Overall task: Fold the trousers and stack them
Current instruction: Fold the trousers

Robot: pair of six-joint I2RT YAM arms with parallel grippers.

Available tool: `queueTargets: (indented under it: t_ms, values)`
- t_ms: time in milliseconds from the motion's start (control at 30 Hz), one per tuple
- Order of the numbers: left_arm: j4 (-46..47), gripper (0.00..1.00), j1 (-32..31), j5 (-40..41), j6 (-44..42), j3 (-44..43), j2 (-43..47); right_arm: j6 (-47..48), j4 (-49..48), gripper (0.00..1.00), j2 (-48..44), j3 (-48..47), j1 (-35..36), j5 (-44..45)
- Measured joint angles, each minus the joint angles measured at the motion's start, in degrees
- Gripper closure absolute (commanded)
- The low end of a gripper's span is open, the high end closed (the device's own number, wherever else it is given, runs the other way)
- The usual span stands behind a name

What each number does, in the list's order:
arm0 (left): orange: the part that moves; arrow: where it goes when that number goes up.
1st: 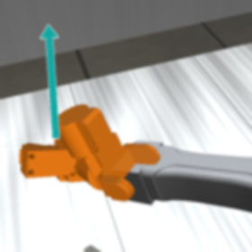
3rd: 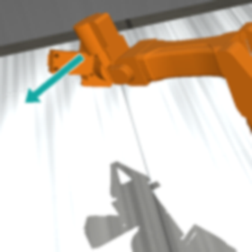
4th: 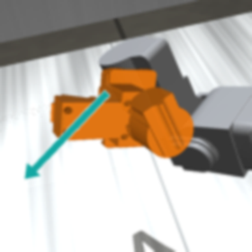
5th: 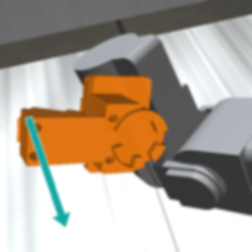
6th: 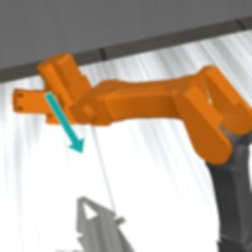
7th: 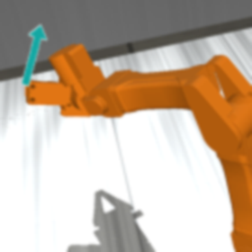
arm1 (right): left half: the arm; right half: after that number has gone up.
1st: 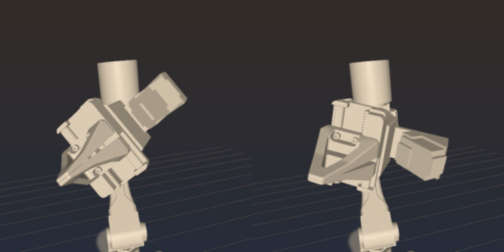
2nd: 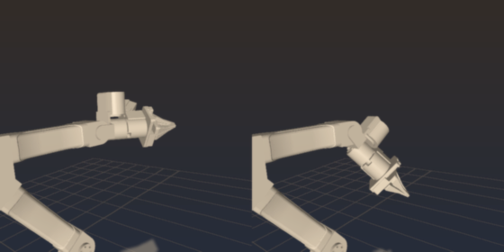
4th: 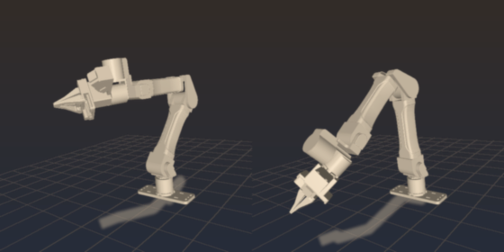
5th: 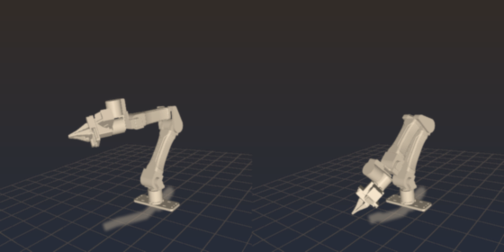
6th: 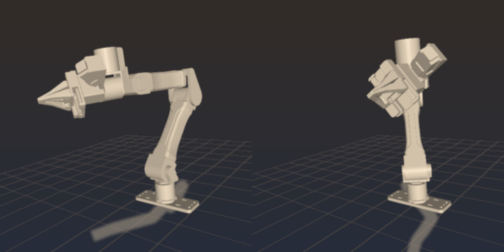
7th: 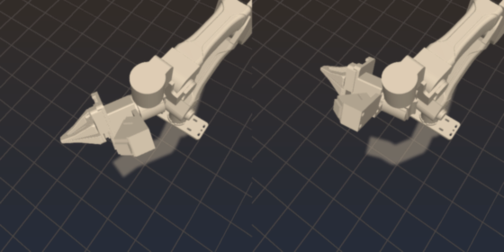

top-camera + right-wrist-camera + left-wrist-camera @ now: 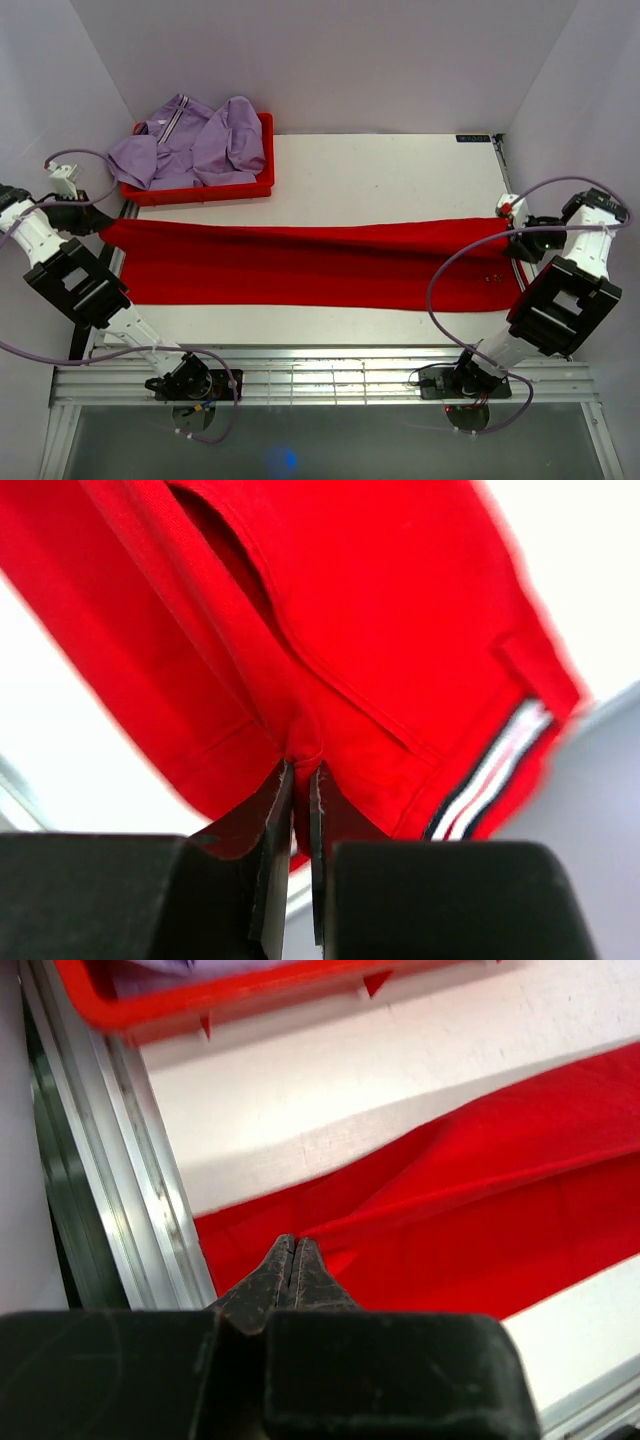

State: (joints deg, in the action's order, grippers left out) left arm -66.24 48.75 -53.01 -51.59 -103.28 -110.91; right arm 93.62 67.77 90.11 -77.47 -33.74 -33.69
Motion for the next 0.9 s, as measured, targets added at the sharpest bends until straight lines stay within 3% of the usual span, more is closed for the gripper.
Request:
queueTargets:
  t_ms: [167,333,467,733,900]
  values:
    - [-2.16,1.00,6.75,1.77,-8.22,10.86,2.71,4.85,-2.12,0.92,-2.60,15.89,-3.72,3.45]
    - [6.12,1.00,10.71,9.81,-12.94,27.67,2.45,7.13,-11.21,0.92,-3.10,29.29,-4.13,10.05]
    - [11.87,1.00,10.27,14.27,-13.05,33.33,1.66,5.22,-12.13,0.92,-1.92,28.65,-4.07,10.51]
    - [12.33,1.00,9.92,15.28,-11.30,33.11,1.75,3.41,-11.26,0.92,-0.46,26.77,-3.96,10.62]
    - [11.87,1.00,8.92,16.11,-10.73,32.15,1.73,3.58,-7.69,0.92,0.00,20.92,-3.72,10.16]
